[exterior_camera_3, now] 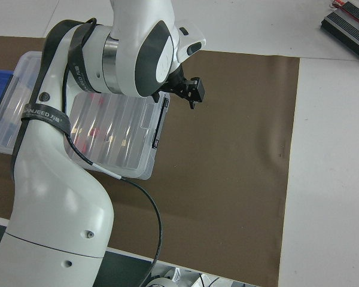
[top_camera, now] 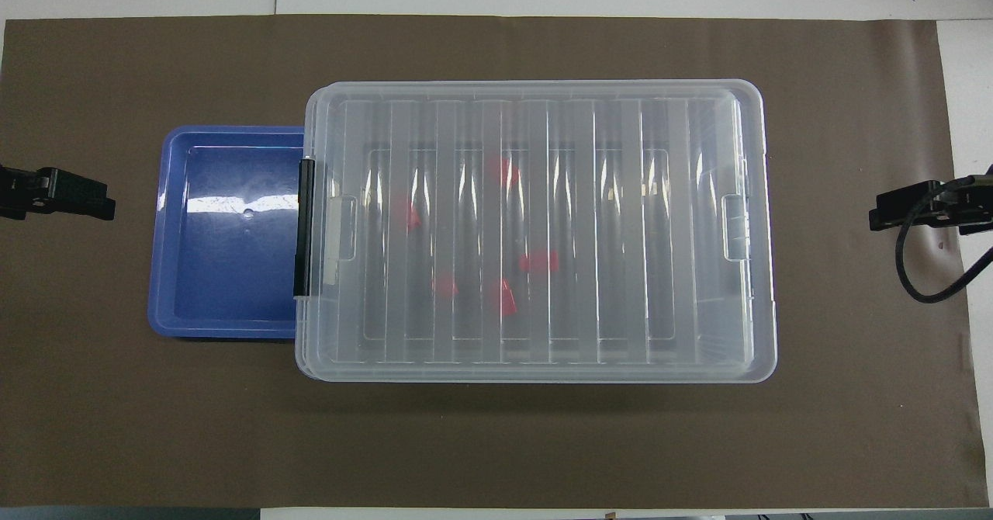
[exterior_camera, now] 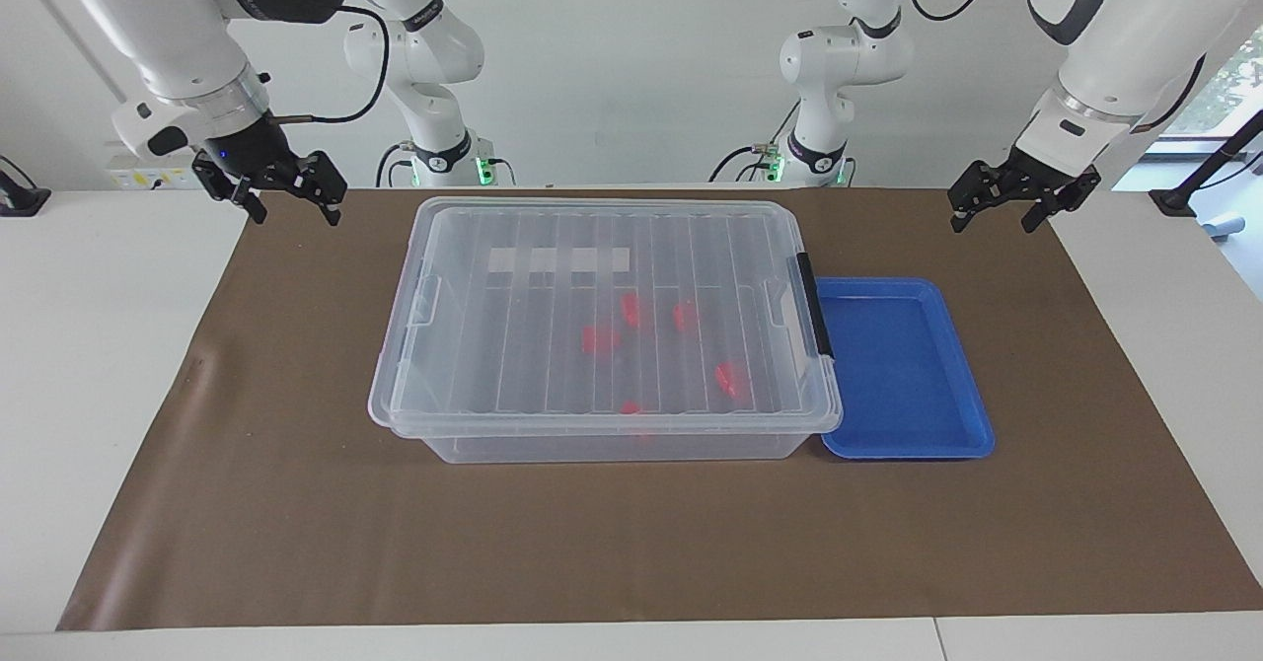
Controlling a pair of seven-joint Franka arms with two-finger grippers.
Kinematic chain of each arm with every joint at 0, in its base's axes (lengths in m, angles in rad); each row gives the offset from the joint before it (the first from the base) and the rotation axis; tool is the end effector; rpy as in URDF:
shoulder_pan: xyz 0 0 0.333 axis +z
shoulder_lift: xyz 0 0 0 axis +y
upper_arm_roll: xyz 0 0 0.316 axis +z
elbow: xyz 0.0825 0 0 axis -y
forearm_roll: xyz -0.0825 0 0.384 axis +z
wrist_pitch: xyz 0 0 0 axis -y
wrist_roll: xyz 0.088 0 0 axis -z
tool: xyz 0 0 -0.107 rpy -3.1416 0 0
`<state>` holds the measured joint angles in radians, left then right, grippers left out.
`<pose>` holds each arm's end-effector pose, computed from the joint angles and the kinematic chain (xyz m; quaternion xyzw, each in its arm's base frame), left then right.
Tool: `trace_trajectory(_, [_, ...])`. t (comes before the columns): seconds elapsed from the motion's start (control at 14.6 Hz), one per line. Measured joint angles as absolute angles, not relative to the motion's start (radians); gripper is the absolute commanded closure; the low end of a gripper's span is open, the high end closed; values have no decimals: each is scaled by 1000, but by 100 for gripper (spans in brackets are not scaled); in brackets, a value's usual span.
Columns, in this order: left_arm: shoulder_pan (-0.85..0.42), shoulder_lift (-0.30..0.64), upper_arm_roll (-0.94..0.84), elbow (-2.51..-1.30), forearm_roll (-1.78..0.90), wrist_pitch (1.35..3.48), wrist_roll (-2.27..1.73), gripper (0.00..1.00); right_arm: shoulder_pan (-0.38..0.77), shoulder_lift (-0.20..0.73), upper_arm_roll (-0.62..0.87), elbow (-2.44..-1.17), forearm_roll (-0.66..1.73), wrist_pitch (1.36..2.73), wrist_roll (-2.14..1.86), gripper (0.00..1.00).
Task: Place red block in blue tray from box
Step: 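Reach the right gripper to the edge of the clear lid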
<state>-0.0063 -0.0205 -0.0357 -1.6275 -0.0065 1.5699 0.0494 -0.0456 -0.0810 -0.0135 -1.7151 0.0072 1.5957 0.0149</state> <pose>0.5462 -0.0238 0.6090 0.9988 -0.0456 -0.0185 0.0030 0.5280 -0.0308 0.6024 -0.9991 0.0371 0.0191 0.0046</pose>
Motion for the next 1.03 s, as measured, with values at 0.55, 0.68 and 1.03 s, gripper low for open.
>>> trace_trajectory(0.55, [-6, -21, -36, -1627, -6, 1570, 49, 0, -45, -81, -12, -1727, 10, 1640, 15, 0])
trace_trajectory(0.68, [-6, -21, -36, -1627, -6, 1570, 49, 0, -32, -87, -9, -1790, 13, 1733, 26, 0])
trace_trajectory(1.03, [-6, -21, -36, -1627, -6, 1570, 49, 0, 7, -83, -5, -1907, 13, 1883, 82, 0])
